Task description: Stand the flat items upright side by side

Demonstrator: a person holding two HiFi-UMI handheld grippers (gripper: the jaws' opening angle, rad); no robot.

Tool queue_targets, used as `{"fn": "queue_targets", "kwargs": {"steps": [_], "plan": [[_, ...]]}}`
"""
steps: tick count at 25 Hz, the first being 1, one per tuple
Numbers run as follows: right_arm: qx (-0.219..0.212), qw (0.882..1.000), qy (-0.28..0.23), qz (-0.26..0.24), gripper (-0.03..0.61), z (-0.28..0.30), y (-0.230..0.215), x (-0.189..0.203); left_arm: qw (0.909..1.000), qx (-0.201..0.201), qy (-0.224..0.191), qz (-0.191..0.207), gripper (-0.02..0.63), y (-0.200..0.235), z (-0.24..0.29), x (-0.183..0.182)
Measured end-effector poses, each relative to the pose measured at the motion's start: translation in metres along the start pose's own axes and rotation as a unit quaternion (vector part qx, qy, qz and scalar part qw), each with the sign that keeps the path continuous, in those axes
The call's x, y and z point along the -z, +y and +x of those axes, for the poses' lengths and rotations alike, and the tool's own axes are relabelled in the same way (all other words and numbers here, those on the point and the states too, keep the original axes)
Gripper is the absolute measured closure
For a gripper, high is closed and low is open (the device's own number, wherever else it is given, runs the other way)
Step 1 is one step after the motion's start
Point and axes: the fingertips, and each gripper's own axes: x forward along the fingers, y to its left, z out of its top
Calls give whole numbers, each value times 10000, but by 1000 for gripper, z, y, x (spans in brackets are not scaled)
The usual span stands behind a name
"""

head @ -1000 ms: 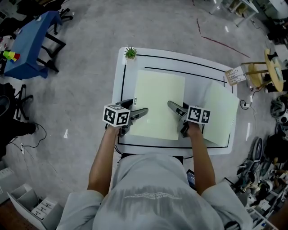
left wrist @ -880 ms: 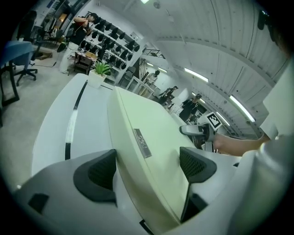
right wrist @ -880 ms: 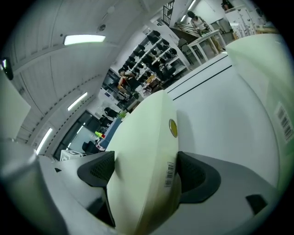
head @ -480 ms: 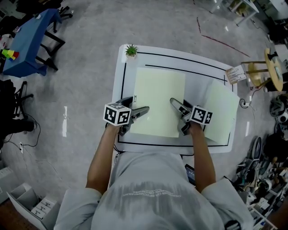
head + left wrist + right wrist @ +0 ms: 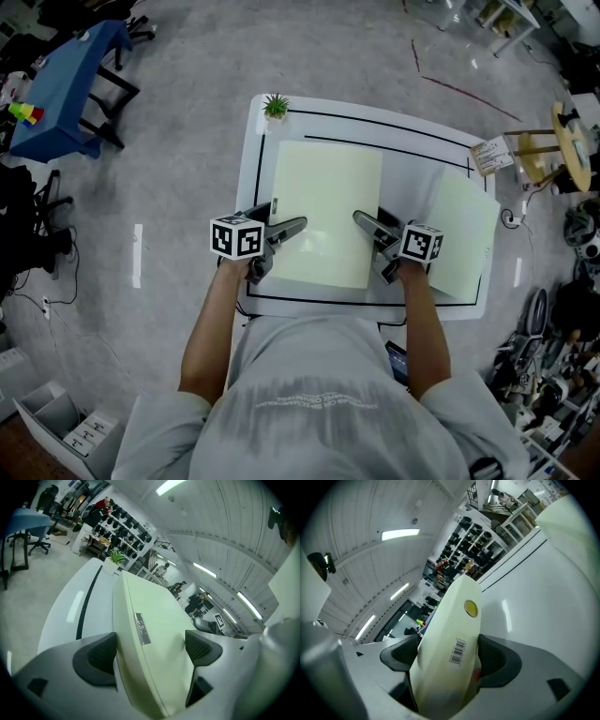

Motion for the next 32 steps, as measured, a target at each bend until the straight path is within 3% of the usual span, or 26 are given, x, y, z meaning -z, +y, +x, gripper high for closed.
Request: {"fn": "queue_targets", "kwargs": {"steps": [6,11,14,19,26,32], "plan": [[-255,9993,-98,-258,158,2,13,-7,9999,-59,-54,-67,166,2,-5,-3],[-381,9923,-586,1026,156,2,8,-12,9999,-143,64,72,166,-1,0,1],[-455,9900,-604,1189,158,4,6,-15,9997,-174,130,147,166,0,1,3],[-879,9820,-134,1665,192,13,13,1,9995,-7,224,213,166,-3,1,6],[-914,9902,420,964,193,13,21,7,9996,94,132,216,166,-3,-4,1],[-1041,9909,851,-83,193,7,20,14,9974,633,176,290,167,-12,-9,3]]}}
